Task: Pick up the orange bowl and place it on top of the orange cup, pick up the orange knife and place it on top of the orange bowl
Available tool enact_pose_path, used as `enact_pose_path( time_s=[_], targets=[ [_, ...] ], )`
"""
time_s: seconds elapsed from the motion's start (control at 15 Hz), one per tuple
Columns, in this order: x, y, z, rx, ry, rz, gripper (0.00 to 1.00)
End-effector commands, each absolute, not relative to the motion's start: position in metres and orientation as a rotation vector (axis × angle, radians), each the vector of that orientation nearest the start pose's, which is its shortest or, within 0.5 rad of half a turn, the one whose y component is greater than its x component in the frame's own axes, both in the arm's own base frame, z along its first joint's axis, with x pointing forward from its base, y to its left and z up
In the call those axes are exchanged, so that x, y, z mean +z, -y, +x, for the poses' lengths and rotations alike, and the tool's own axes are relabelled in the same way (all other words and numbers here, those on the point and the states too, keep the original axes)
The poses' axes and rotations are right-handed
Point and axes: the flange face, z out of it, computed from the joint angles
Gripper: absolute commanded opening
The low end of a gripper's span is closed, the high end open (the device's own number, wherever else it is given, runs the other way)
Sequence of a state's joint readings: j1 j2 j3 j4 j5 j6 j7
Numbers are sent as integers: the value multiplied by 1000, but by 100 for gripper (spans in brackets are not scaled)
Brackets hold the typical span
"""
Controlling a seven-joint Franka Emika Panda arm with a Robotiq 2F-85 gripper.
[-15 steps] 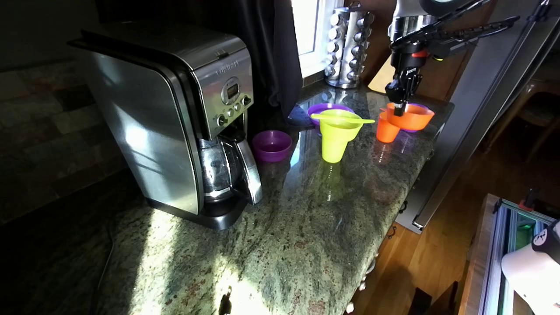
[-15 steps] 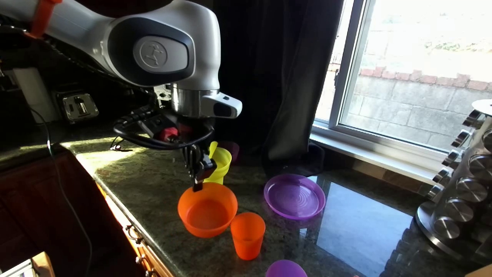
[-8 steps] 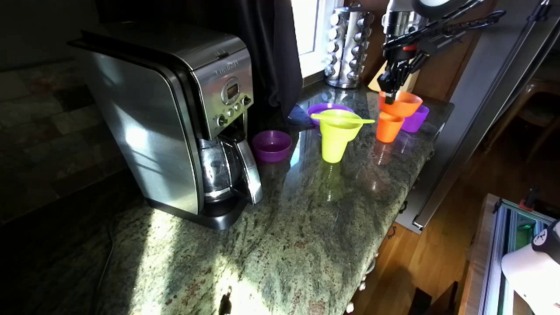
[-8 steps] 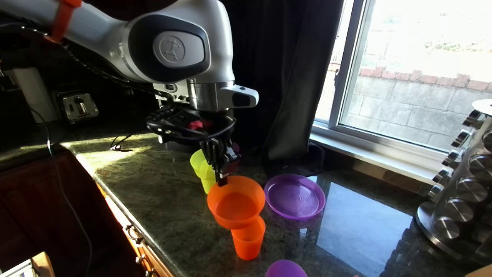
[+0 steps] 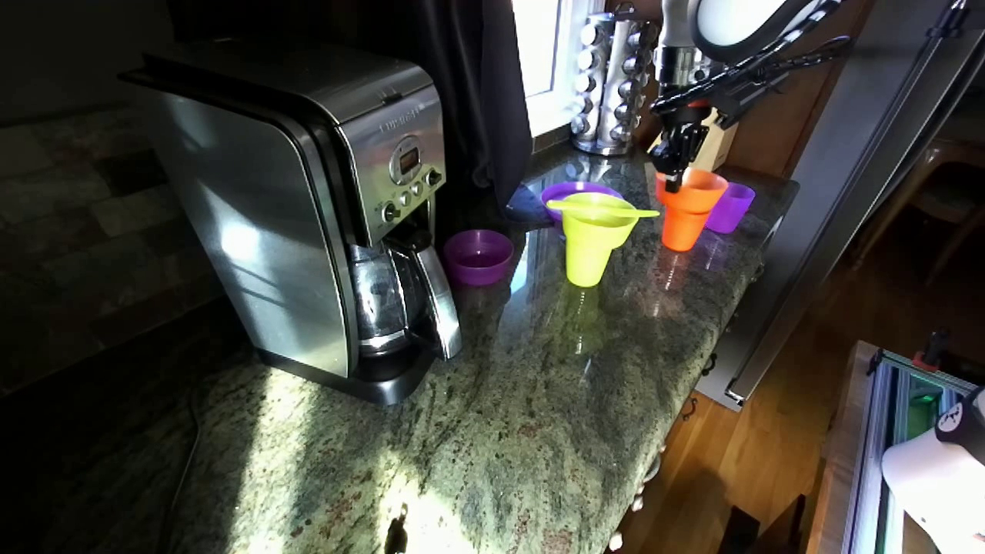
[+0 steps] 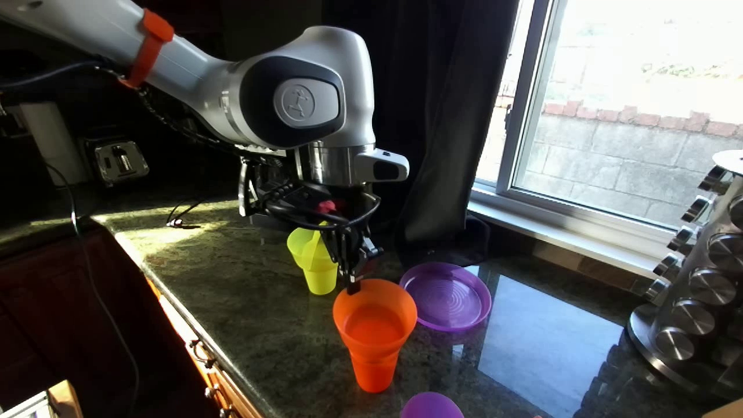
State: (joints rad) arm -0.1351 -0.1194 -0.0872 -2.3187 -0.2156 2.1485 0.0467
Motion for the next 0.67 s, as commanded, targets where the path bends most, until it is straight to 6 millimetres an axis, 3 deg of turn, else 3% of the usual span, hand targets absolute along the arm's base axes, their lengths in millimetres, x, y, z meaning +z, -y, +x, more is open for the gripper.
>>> enact_pose_path(
  time_s=[0.0, 0.6],
  targets=[
    [381, 122, 480, 109, -237, -3308, 1],
    [384, 123, 475, 94, -255, -3307, 1]
  ],
)
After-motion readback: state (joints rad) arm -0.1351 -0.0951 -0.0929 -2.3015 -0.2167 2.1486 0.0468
